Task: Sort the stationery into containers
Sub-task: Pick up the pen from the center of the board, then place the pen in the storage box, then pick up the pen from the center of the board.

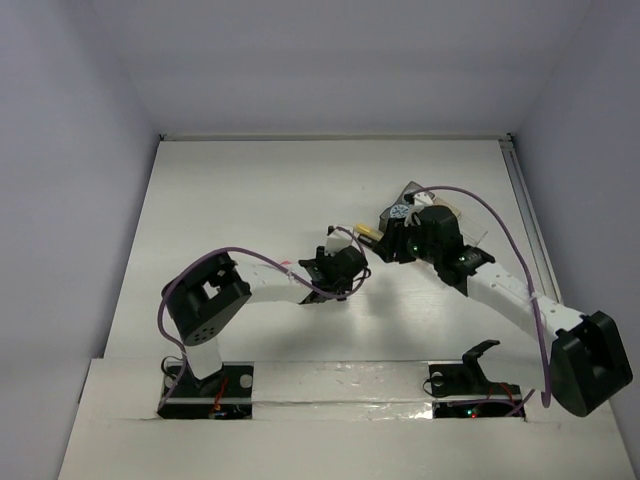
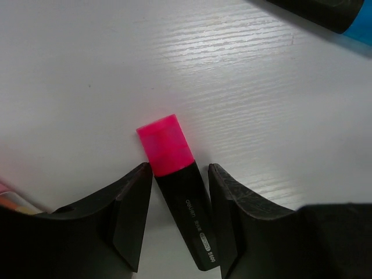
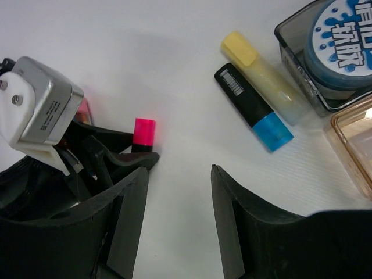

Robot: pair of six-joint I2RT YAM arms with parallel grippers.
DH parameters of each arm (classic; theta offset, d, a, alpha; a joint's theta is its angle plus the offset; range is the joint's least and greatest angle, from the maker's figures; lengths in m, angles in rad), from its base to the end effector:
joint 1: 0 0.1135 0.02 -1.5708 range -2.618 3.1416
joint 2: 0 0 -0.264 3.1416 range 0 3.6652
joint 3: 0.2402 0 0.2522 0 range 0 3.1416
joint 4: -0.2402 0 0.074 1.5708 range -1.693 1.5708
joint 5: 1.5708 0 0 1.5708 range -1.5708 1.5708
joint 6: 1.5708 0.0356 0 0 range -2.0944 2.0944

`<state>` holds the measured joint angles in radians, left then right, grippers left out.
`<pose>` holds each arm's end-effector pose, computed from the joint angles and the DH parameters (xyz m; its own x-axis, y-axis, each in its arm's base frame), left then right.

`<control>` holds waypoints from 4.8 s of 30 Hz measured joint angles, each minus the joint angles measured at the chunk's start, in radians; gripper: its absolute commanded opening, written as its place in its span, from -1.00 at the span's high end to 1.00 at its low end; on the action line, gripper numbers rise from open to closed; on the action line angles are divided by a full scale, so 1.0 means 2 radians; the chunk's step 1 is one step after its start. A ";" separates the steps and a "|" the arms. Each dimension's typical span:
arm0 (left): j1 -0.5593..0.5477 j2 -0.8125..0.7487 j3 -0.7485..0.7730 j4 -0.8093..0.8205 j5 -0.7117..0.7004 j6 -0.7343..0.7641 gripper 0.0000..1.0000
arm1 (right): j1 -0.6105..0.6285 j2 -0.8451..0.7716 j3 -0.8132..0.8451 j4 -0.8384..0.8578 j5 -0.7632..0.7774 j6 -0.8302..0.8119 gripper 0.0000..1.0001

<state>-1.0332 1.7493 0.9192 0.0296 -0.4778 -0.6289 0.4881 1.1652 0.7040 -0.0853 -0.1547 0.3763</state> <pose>0.1933 -0.2922 0.1572 -0.6494 0.0692 -0.7573 0.2680 0.9528 -0.1428 0.2228 0.1245 0.2441 -0.6399 0.0714 -0.7651 -0.3704 0.8438 0.3884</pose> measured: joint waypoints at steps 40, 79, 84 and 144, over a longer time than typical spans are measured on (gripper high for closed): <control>0.000 0.032 0.273 0.104 0.096 0.117 1.00 | 0.005 -0.386 -0.042 -0.039 0.297 0.059 1.00; 0.025 0.178 0.375 0.100 0.192 0.191 0.18 | 0.006 -0.358 -0.066 -0.081 0.274 0.067 1.00; 0.028 -0.036 0.201 0.171 0.147 0.176 0.62 | 0.005 -0.293 -0.065 -0.050 0.226 0.043 1.00; 0.038 -0.529 -0.259 0.228 0.019 0.189 0.66 | 0.041 0.342 0.263 -0.148 0.102 -0.213 -0.18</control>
<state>-0.9577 0.6918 0.4007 0.4862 -0.4408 -0.2512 0.5705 1.8492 1.2293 -0.3820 0.0490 -0.0498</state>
